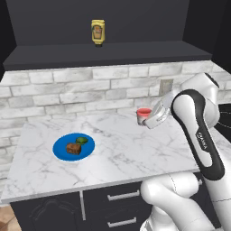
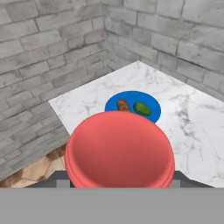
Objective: Pick the avocado and bread from the counter and place them on the plate. Then pick the jam from the cabinet and place it next to the plate. Lastly close the cabinet door.
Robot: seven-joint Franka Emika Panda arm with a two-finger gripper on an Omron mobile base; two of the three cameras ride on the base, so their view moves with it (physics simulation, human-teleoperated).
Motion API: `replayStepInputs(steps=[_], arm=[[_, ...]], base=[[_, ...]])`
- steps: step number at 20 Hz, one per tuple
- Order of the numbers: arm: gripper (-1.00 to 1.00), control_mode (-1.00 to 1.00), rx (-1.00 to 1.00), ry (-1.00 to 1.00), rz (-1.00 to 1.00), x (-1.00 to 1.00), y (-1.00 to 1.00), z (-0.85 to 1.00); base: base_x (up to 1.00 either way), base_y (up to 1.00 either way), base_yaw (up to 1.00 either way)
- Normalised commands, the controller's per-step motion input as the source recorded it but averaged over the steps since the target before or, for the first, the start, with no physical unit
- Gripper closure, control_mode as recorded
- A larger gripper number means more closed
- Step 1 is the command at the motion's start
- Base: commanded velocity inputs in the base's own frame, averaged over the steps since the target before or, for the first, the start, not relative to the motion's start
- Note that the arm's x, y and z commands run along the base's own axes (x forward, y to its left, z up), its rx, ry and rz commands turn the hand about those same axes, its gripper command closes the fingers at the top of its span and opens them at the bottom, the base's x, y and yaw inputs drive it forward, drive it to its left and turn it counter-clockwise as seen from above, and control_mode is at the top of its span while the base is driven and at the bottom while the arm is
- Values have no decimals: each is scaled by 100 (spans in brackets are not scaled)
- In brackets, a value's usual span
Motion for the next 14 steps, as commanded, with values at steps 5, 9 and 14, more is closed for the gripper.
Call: replayStepInputs(steps=[5,9,14], arm=[[100,-100,-1,0,5,13,1,-20],[100,-100,-1,0,6,11,3,-20],[100,-100,0,0,9,12,1,-22]], base=[[0,0,0],[0,0,0],[0,0,0]])
